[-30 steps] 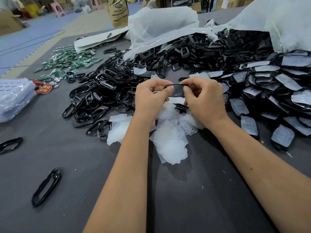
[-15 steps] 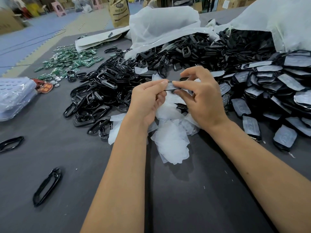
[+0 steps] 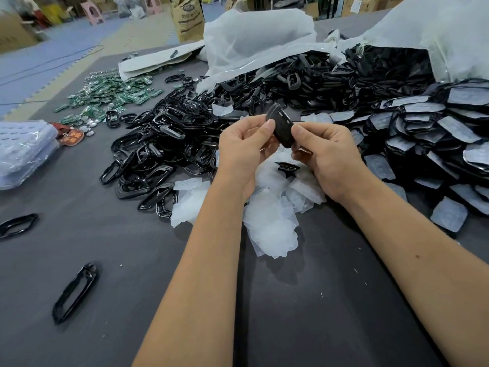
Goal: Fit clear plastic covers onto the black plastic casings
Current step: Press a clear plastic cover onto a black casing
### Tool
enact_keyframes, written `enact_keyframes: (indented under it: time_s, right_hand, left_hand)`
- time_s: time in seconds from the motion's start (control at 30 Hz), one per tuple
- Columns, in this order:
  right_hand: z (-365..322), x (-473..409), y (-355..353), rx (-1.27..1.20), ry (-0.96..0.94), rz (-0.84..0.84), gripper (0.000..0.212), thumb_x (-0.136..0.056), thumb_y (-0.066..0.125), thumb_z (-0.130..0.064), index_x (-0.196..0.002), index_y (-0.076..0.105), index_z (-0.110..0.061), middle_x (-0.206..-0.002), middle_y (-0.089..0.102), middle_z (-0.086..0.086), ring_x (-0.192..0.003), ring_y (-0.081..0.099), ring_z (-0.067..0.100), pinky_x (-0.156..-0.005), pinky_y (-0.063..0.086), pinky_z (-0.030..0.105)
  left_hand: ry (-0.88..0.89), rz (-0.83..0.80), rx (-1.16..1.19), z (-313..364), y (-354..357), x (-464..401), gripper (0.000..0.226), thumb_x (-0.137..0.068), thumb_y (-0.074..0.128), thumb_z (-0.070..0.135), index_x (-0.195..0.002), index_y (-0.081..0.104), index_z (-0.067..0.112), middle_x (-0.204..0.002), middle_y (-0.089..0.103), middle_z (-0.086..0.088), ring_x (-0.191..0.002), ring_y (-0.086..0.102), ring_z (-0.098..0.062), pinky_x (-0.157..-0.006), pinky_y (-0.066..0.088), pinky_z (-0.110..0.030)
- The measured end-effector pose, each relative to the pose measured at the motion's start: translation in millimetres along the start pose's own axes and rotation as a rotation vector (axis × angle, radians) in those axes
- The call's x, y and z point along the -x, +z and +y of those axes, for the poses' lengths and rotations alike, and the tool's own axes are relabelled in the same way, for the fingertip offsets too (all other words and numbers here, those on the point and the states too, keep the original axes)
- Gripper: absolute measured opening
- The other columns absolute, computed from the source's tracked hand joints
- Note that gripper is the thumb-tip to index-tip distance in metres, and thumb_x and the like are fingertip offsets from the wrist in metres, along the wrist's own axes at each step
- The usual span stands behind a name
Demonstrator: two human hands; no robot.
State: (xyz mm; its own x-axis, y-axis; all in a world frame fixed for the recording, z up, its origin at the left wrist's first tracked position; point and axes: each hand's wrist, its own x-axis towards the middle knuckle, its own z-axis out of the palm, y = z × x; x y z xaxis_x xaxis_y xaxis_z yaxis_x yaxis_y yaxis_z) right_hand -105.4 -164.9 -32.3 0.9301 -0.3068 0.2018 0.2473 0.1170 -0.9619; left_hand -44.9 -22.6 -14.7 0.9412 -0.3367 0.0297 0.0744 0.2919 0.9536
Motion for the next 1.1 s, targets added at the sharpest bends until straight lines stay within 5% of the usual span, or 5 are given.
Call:
enact_keyframes:
  time_s: [0.2,0.67,0.87,1.1]
  right_hand:
    - [2,0,-3,-0.072,0.033,-0.075,0.027,-0.095,0.065,-0.004,-0.102,0.083,-0.023,-0.098,0.080,0.003,-0.087,0.071,0.011,-0.075,0.056,0.026]
    - [7,-1,-6,-0.043,-0.021,-0.027,0.030,-0.081,0.079,-0.003,-0.106,0.077,-0.018,-0.081,0.075,-0.003,-0.076,0.068,0.011,-0.077,0.055,0.023]
    - [3,0,-6,-0.062,0.029,-0.020,0.041,-0.087,0.076,0.005,-0.124,0.064,-0.008,-0.075,0.073,-0.004,-0.071,0.065,0.011,-0.077,0.055,0.025]
    - [-8,-3,-6,-0.475,0.336,-0.053,0.023,-0.101,0.058,-0.009,-0.123,0.061,-0.003,-0.095,0.071,0.010,-0.082,0.069,0.017,-0.073,0.060,0.025]
  left_hand:
    - [0.000,0.049,0.043,1,2,-2,0.007,-0.099,0.063,0.002,-0.100,0.070,0.002,-0.085,0.073,-0.007,-0.068,0.064,-0.010,-0.066,0.054,-0.021]
    - [-0.083,0.007,-0.014,-1,2,-1,0.015,-0.104,0.058,0.009,-0.107,0.068,-0.001,-0.097,0.065,-0.019,-0.085,0.056,-0.022,-0.067,0.056,-0.022]
    - [-0.060,0.015,-0.057,0,1,-3,0.016,-0.104,0.059,0.010,-0.097,0.068,-0.001,-0.080,0.065,-0.012,-0.063,0.054,-0.012,-0.059,0.051,-0.020]
    - [-0.126,-0.029,-0.044,0,3,-2,0.016,-0.104,0.057,0.009,-0.099,0.067,-0.003,-0.084,0.065,-0.016,-0.068,0.054,-0.016,-0.059,0.051,-0.020]
